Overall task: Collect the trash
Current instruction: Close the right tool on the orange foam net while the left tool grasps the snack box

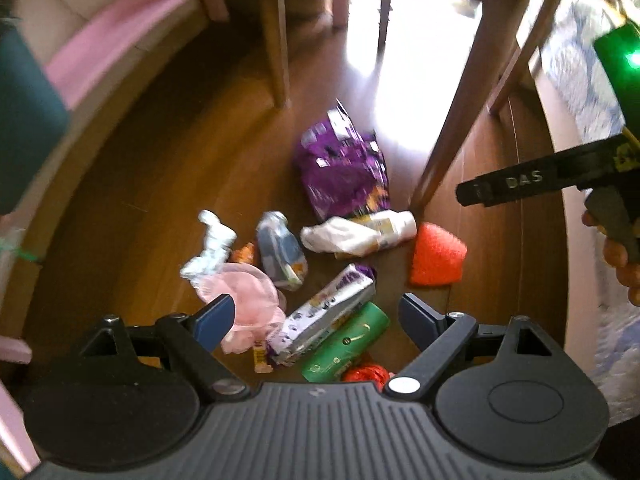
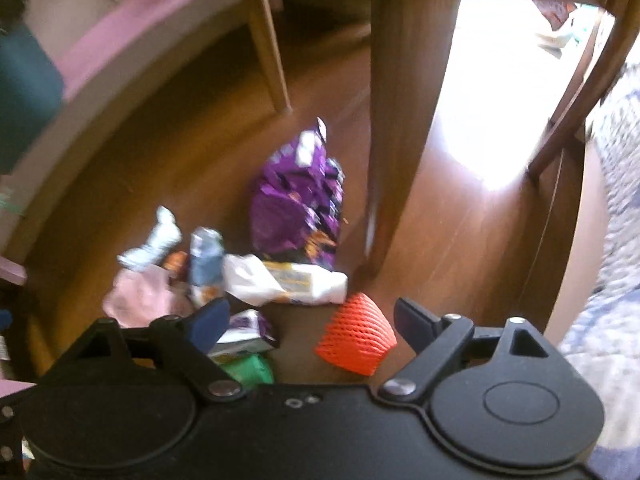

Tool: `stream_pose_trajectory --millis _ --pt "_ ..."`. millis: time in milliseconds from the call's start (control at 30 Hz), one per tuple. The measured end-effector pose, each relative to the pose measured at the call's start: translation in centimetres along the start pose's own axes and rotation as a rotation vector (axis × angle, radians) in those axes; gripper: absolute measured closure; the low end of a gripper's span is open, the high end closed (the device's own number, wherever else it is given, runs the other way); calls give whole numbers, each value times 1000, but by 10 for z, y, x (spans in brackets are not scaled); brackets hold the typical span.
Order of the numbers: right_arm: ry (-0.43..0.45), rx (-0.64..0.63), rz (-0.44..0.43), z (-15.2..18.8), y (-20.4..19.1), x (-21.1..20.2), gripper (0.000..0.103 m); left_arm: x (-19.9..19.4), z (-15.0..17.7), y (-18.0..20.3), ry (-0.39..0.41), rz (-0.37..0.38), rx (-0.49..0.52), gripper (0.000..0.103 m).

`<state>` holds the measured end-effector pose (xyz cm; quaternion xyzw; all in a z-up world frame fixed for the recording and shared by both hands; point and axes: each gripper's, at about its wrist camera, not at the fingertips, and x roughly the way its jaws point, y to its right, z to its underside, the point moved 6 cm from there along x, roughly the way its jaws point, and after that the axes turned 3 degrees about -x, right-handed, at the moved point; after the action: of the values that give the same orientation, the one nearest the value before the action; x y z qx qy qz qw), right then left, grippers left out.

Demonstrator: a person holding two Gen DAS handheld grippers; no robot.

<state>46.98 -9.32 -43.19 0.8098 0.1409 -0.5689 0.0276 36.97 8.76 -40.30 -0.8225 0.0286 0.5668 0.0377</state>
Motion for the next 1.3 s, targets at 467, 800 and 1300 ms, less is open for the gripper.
stream_pose_trajectory --millis 467,800,1300 --pt "-220 281 117 33 50 135 15 163 -6 23 -225 90 294 13" --pt "-267 300 108 47 49 172 15 236 16 14 -379 81 374 13" --pt "-308 338 61 63 59 201 36 284 15 -5 -475 127 210 35"
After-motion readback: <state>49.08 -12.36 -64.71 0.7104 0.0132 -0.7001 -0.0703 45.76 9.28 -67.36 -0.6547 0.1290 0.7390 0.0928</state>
